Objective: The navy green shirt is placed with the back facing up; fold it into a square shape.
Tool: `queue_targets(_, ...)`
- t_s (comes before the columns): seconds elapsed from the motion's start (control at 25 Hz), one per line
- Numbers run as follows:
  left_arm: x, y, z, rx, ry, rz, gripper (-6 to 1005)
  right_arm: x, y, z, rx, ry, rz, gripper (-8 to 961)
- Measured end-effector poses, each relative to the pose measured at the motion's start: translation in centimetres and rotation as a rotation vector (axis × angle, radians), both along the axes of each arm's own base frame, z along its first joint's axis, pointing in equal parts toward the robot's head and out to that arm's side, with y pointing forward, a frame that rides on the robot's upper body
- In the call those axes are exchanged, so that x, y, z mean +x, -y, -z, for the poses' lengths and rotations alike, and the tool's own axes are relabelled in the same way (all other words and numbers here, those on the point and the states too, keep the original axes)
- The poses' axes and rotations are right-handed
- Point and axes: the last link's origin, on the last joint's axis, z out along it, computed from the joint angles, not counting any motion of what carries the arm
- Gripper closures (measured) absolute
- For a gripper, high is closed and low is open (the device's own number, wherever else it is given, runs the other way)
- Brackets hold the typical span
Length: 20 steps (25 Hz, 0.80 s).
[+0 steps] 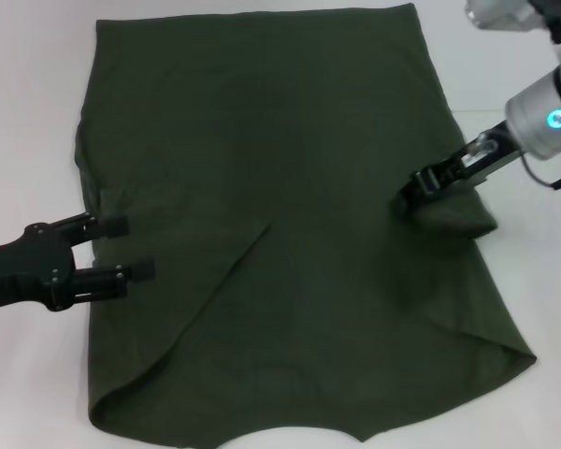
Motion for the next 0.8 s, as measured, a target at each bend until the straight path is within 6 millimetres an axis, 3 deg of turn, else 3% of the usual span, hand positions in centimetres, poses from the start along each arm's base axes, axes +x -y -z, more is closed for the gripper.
queue_targets(0.2, 0.1, -0.1, -0.1, 0.000, -0.001, 0.001, 93, -0.9, 0.5, 1.2, -0.015, -0.070, 0.069, 853)
queue_targets(0.36, 0.1, -0.2, -0.2, 0.000, -0.003, -0.001, 93, -0.9, 0.6, 0.4, -0.003, -0.134, 0.117, 687)
queue_targets(0.4, 0.1, -0.2, -0.3, 0.000, -0.003, -0.001, 93, -0.3, 0.5, -0.1, 0.011, -0.130, 0.137, 645)
queue_targets(0.52, 0.1, -0.2, -0.3, -0.001, -0.003, 0.000, 93, 2.2, 0.3, -2.2, 0.076, -0.106, 0.202, 395)
queue_targets(0.72, 0.1, -0.2, -0.3, -0.001, -0.002, -0.001, 93, 6.1, 0.5, -4.8, 0.182, -0.077, 0.300, 162)
queue_targets(0.8, 0.2, -0.2, -0.2, -0.002, -0.001, 0.002, 93, 7.2, 0.8, -4.8, 0.195, -0.069, 0.322, 136)
